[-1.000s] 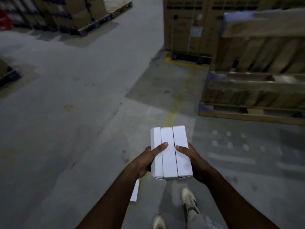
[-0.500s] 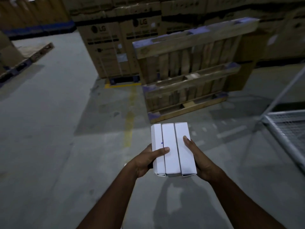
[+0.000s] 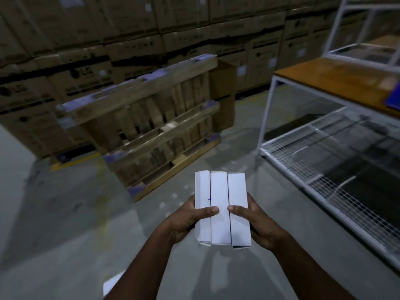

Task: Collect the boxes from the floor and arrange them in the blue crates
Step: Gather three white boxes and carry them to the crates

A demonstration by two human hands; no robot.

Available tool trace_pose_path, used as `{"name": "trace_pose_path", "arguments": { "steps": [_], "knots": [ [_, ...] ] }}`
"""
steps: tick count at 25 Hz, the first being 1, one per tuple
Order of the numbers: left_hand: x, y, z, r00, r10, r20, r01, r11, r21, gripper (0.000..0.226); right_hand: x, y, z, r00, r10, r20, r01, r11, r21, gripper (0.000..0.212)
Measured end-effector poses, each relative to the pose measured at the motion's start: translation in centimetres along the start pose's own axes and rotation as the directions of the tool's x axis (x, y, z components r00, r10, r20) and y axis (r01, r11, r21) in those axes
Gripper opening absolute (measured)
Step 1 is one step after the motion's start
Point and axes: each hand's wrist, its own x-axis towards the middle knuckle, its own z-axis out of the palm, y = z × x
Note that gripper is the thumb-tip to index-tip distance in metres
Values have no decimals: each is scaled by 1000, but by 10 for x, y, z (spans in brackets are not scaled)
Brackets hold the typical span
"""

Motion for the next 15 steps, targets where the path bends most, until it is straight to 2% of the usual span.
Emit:
{"name": "trace_pose_path", "arguments": {
  "steps": [4,7,11,15],
  "knots": [
    [55,20,69,989,-5,145,-10,995,100,55,-30,-28,-69,987,-74,-143,80,996,33,71],
    [94,29,109,969,-13,247,-26,988,154,65,-50,-43,-109,954,-105,-281,135,987,90,71],
    [147,45,166,930,-48,365,-21,983,183,61,-66,-64,-155,871,-156,-467,236,964,119,71],
    [200,63,227,887,-36,460,-54,982,180,58,-76,-92,-201,776,-209,-594,326,941,94,64]
  ]
}}
